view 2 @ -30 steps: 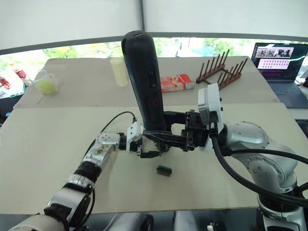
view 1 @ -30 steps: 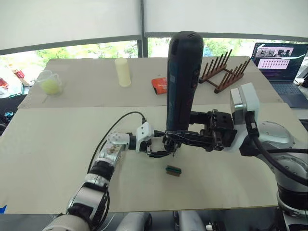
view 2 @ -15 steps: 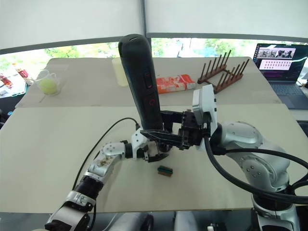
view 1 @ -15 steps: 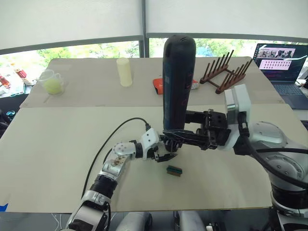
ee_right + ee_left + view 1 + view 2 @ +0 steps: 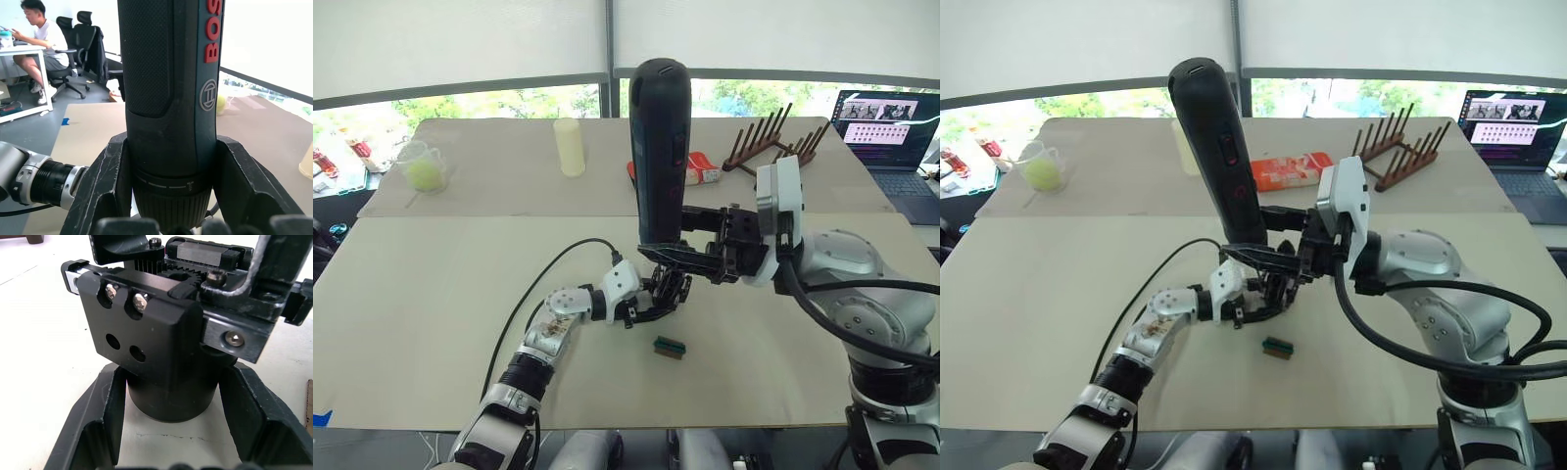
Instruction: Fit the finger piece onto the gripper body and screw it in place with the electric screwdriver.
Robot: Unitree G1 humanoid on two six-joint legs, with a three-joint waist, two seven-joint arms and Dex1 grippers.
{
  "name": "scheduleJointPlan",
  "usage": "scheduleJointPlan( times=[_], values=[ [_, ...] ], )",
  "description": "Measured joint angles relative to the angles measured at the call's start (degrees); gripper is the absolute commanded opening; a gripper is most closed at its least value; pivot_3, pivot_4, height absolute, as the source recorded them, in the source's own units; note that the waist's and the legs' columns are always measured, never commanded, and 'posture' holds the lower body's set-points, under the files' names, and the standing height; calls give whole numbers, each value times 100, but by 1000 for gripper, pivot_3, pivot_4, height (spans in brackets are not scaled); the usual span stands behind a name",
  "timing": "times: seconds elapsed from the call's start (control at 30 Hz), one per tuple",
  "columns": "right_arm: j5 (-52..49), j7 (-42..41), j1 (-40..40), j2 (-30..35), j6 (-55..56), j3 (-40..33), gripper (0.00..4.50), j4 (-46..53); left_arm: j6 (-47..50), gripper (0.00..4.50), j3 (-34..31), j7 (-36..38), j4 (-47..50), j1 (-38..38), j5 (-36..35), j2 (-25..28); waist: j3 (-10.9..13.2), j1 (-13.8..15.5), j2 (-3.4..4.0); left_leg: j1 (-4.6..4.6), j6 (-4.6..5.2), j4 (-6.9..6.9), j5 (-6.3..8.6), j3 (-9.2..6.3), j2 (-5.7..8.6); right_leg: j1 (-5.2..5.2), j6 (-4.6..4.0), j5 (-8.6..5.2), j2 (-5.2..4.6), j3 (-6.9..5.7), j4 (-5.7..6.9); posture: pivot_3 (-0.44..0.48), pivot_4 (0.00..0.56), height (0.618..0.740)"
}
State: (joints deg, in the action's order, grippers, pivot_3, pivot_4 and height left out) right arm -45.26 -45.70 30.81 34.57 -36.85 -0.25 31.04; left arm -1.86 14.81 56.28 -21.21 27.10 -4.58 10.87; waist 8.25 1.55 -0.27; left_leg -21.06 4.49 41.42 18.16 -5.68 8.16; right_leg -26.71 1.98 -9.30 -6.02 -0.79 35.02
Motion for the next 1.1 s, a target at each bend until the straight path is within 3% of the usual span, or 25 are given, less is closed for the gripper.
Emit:
scheduleJointPlan(
  times=[1.1],
  values=[
    [482, -402, -200, -106, 285, 123, 1902, -153, -137, 2275, 32, 27, -297, 191, 1, -49, 0, 50, 0, 0, 0, 5, 0, 0, 0, 2, 3, 2, 6, 0, 0, 0, 150, 740]
  ],
)
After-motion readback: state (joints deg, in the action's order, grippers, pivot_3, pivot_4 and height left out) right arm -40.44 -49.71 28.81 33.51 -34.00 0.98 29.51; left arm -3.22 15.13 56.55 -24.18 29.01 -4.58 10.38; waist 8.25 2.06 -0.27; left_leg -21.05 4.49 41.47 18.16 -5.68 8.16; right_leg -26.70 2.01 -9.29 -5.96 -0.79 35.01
